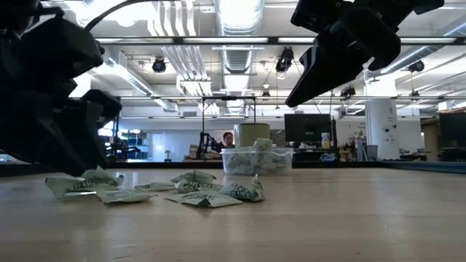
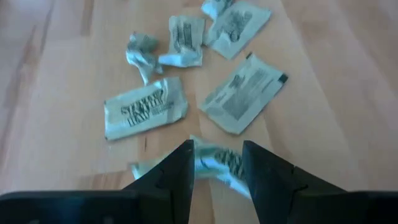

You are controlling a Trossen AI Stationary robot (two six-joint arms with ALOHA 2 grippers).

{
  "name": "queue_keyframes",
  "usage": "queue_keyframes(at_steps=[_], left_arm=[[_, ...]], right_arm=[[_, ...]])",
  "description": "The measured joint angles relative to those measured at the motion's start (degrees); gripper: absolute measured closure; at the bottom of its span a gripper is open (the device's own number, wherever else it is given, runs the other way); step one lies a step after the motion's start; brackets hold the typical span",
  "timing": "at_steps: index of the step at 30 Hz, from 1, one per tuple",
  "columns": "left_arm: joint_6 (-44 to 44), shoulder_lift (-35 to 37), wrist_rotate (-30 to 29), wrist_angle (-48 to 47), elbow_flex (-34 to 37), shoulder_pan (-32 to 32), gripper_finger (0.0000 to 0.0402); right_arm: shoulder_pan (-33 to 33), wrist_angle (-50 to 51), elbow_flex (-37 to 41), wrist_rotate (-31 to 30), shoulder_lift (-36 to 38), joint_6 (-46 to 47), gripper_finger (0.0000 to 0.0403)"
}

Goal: Pick and place items into bin
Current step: Put the green stevia packet into the transparent bin

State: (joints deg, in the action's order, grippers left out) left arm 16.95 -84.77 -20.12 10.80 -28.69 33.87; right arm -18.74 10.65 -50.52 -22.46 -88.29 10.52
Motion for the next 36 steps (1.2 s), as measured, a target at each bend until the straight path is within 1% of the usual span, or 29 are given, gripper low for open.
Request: queue_keyframes(at_steps=[7, 11, 15, 19, 28, 36], left_arm=[[-1.21, -4.19, -1.72, 0.19, -1.47, -0.07, 0.0282], [-2.34, -4.42, -4.39, -0.2, -1.62, -0.11, 0.0283], [-2.36, -4.42, -5.78, -0.44, -1.62, -0.13, 0.0289], [-2.36, -4.41, -5.88, -0.73, -1.59, -0.13, 0.0316], [-2.51, -4.4, -5.86, -0.76, -1.59, -0.13, 0.0396], [-2.75, -3.58, -6.36, -0.9, -1.53, -0.13, 0.0401]], right_arm=[[0.0, -0.33, 0.05, 0.02, 0.0, -0.04, 0.0346], [0.0, -0.24, 0.2, 0.02, 0.0, -0.19, 0.0346], [0.0, -0.3, 0.2, 0.02, 0.0, -0.22, 0.0346], [0.0, -0.3, 0.2, 0.02, 0.0, -0.22, 0.0346], [0.0, -0.3, 0.2, 0.02, 0.0, -0.2, 0.0346], [0.0, -0.3, 0.2, 0.02, 0.0, -0.21, 0.0346]])
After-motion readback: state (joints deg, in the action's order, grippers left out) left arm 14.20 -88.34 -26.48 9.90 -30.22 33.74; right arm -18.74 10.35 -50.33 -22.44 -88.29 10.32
